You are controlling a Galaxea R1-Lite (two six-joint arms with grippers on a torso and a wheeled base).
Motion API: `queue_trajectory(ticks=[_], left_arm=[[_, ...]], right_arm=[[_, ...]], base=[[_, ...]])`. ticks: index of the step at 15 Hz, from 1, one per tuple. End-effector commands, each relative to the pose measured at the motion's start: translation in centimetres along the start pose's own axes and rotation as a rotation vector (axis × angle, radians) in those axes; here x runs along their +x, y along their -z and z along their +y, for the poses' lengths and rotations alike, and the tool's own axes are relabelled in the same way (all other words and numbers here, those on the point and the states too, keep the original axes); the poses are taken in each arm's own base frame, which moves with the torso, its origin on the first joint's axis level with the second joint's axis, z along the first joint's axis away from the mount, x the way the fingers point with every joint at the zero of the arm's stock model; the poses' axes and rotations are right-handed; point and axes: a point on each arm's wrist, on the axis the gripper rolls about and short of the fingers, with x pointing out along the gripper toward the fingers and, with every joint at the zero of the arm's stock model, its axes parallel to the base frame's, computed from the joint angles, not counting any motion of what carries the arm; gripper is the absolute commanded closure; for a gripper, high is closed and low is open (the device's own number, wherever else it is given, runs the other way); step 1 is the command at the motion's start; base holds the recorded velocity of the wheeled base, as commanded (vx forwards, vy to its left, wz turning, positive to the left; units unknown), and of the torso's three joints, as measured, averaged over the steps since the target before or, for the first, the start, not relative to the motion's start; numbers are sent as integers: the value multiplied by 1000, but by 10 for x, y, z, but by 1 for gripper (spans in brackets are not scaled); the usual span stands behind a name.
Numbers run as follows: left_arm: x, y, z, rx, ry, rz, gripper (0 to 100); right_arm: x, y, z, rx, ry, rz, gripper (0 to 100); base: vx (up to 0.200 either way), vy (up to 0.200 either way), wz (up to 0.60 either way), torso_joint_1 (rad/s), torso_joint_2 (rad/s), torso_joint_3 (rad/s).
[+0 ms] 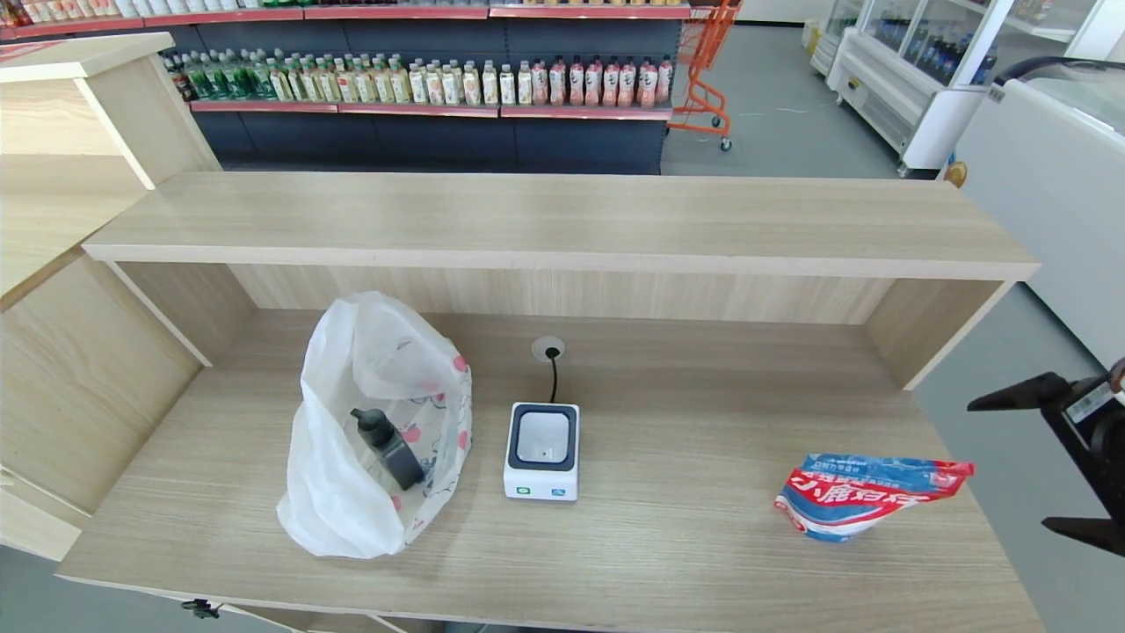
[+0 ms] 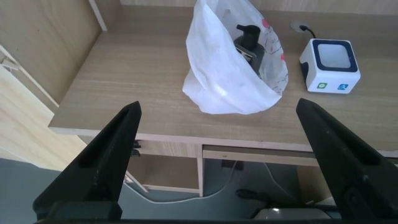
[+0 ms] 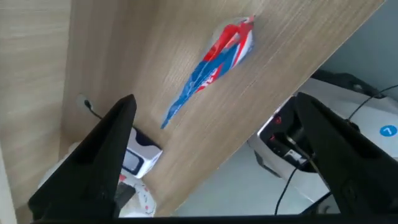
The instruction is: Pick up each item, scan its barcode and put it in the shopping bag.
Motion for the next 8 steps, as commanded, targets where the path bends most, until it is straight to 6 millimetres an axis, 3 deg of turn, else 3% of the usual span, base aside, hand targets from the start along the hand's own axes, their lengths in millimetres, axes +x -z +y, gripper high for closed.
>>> queue_trajectory(ticks=[1,8], left_arm=[[0,0,0,0,0,0,0],[0,0,0,0,-1,0,0]], right_arm=[[38,2,3,-5,145,15,0],[101,34,20,-109,186,115,0]], base=[[0,0,0,0,0,0],[0,0,0,0,0,0]])
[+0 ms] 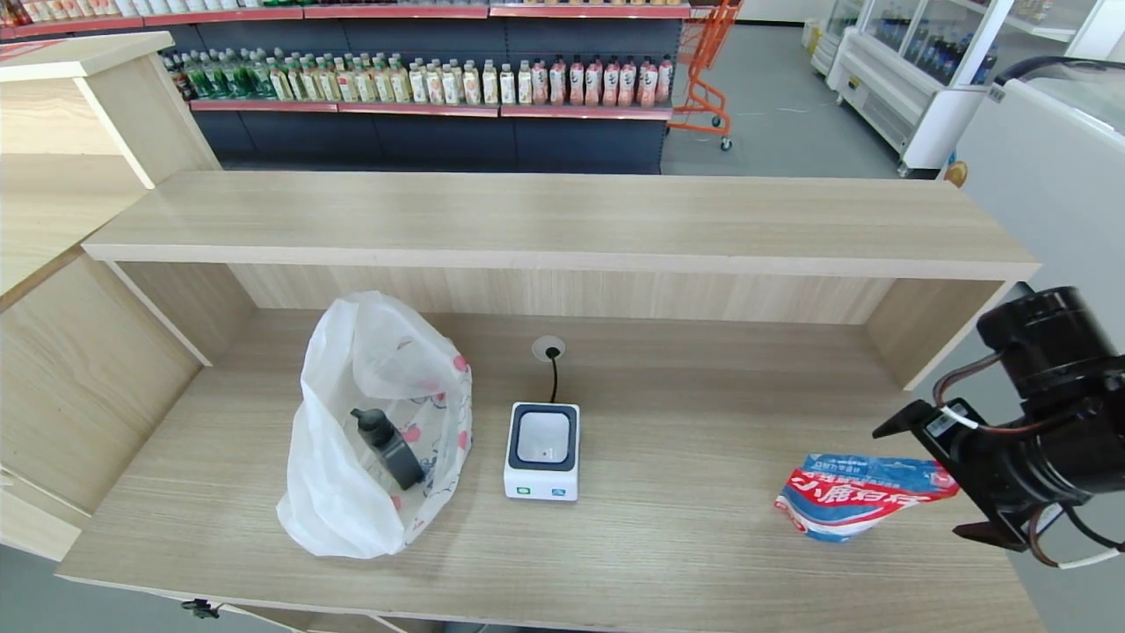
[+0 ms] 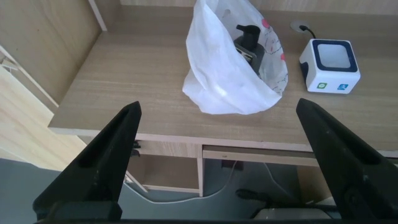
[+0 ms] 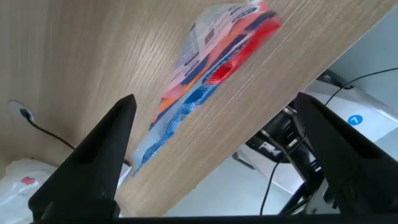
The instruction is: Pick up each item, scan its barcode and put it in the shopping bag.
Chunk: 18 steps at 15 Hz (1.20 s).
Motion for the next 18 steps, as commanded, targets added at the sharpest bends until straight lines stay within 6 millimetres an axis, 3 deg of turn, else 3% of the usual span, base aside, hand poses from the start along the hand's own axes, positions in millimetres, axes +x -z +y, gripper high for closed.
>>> queue_trajectory(ticks=[1,6,7,11,13,15,18], left_arm=[[0,0,0,0,-2,0,0],[0,0,0,0,-2,0,0],[0,0,0,0,-2,0,0],[0,0,0,0,0,0,0],[0,0,0,0,0,0,0],[0,0,0,0,-2,0,0],[0,0,0,0,0,0,0]], right_arm=[[31,12,7,-39,47,39,0],[73,16,15,-54,76,-5,0],[77,17,15,-56,80,-4,100],[103,25,15,-121,130,-8,100],[106,28,15,-201,147,-15,100],[99,30,19,-264,118,-17,100],[73,28,31,-324,-6,-70,100]], base=[[0,0,0,0,0,0],[0,0,0,0,0,0],[0,0,0,0,0,0],[0,0,0,0,0,0],[0,0,0,0,0,0],[0,0,0,0,0,0],[0,0,0,0,0,0]])
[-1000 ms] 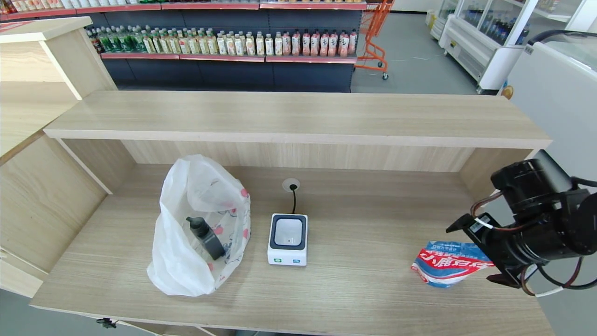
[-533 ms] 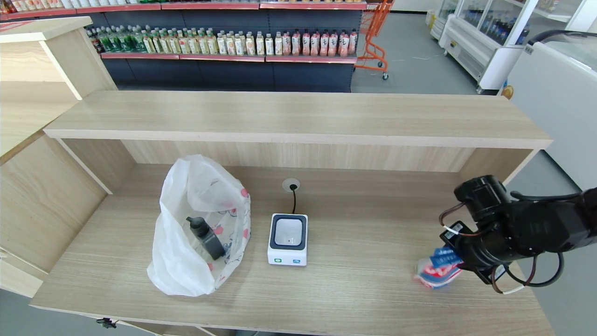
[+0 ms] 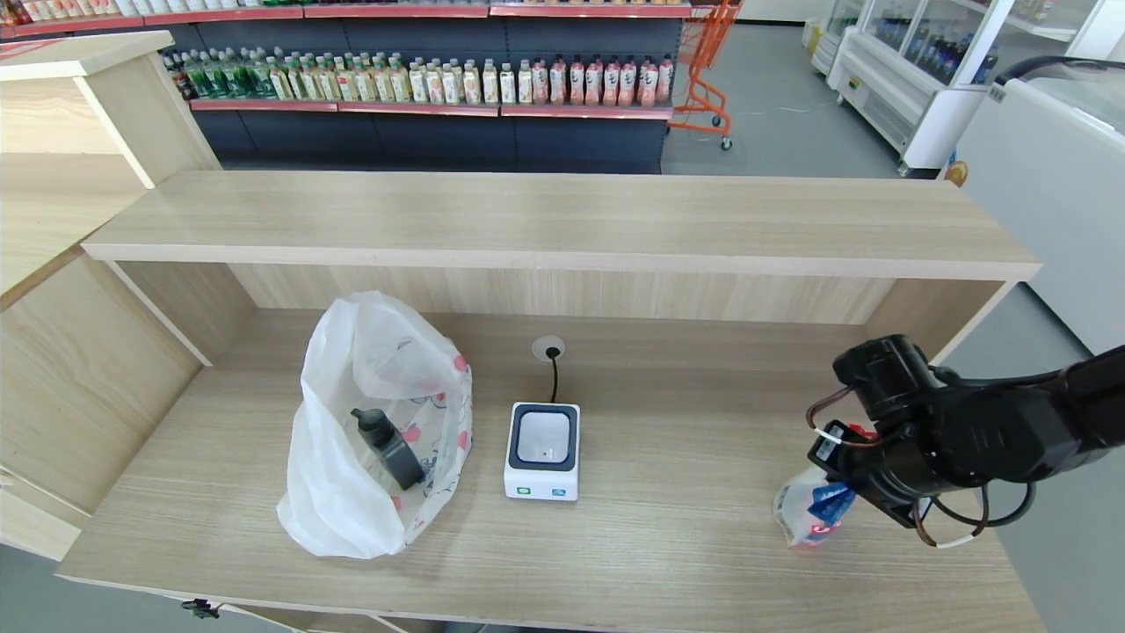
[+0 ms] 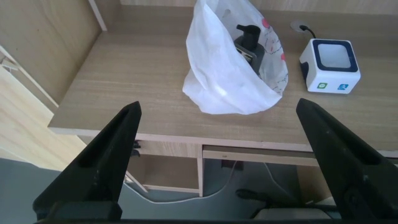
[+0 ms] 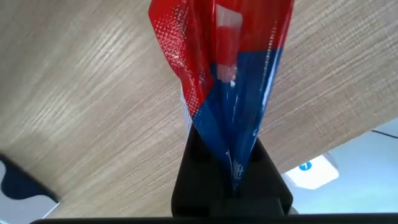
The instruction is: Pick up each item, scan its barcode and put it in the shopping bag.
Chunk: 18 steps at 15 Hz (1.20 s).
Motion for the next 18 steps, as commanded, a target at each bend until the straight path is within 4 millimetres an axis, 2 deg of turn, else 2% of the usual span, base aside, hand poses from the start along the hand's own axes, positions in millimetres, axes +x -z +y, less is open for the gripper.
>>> queue_trajectory(ticks=[1,3,5,6,8,9,10,14,16,18], left_arm=[[0,0,0,0,-2,0,0],[0,0,0,0,0,0,0],[0,0,0,0,0,0,0],[0,0,0,0,0,0,0],[0,0,0,0,0,0,0],[0,0,0,0,-2,0,0],[0,0,0,0,-3,0,0],[0,0,0,0,-2,0,0],[0,0,0,0,0,0,0],[0,0,0,0,0,0,0]], right_arm=[[-37,-13,6,-5,-130,-85,100],[-75,-21,4,-71,-296,-85,100],[-99,-22,-5,-159,-441,-38,100],[-122,-24,-19,-268,-612,6,100],[-142,-22,-36,-479,-869,59,100],[-145,-22,-39,-540,-937,72,100],[-150,-20,-42,-676,-1092,93,100],[-170,-5,-33,-708,-1206,198,100],[-182,5,-28,-672,-1242,272,100],[-194,12,-13,-584,-1224,347,100]], base=[[0,0,0,0,0,0],[0,0,0,0,0,0],[0,0,0,0,0,0],[0,0,0,0,0,0],[0,0,0,0,0,0],[0,0,0,0,0,0],[0,0,0,0,0,0],[0,0,0,0,0,0],[0,0,0,0,0,0],[0,0,0,0,0,0]])
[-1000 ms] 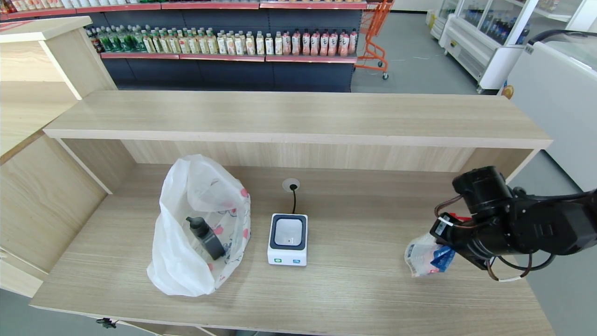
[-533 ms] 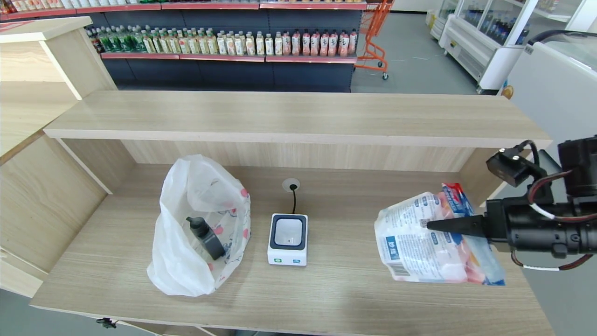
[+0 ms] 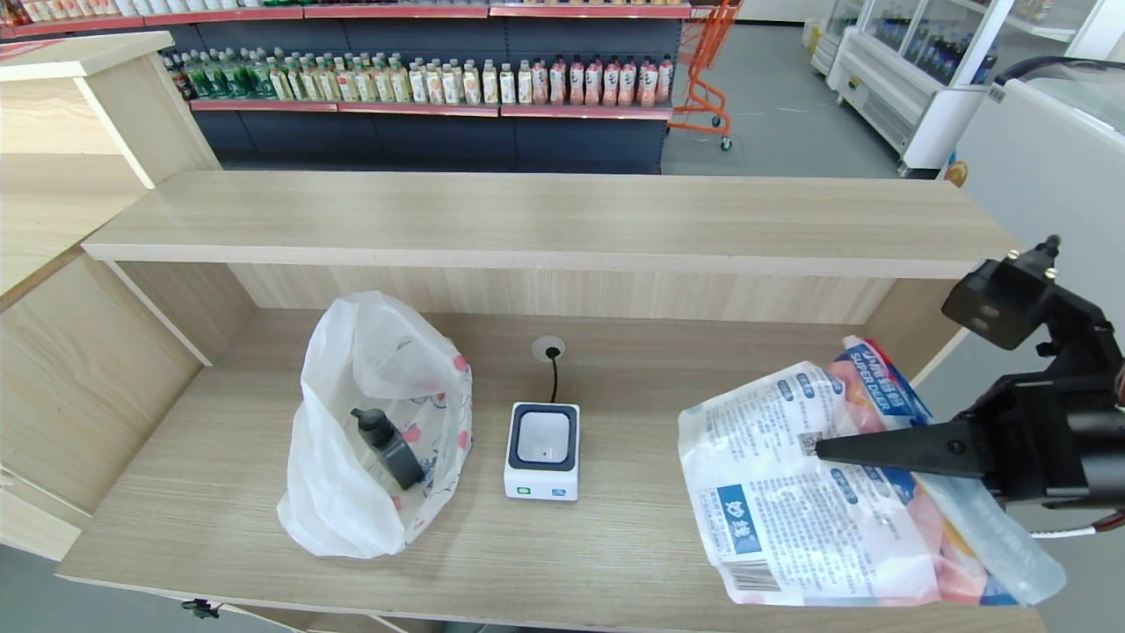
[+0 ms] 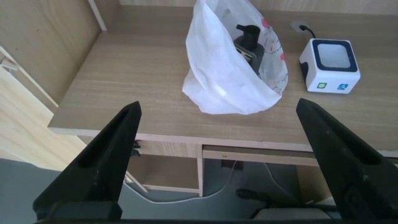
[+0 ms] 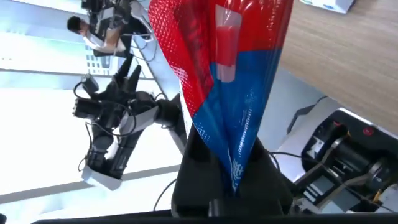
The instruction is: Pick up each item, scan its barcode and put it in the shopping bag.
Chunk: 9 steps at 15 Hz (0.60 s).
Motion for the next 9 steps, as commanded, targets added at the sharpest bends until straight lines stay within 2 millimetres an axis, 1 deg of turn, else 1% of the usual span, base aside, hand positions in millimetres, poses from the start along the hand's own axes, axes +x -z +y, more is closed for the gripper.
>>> queue_trajectory(ticks=[1,3,5,7,9], left_arm=[[0,0,0,0,-2,0,0],[0,0,0,0,0,0,0],[0,0,0,0,-4,0,0],[0,0,0,0,-2,0,0],[0,0,0,0,-2,0,0]], right_arm=[[12,2,19,15,14,-4,100],[26,10,26,39,37,16,100],[36,17,27,35,25,70,100],[45,16,23,43,35,93,100],[50,14,21,40,33,90,100]], base=[[0,0,0,0,0,0],[0,0,0,0,0,0],[0,0,0,0,0,0],[0,0,0,0,0,0],[0,0,0,0,0,0]])
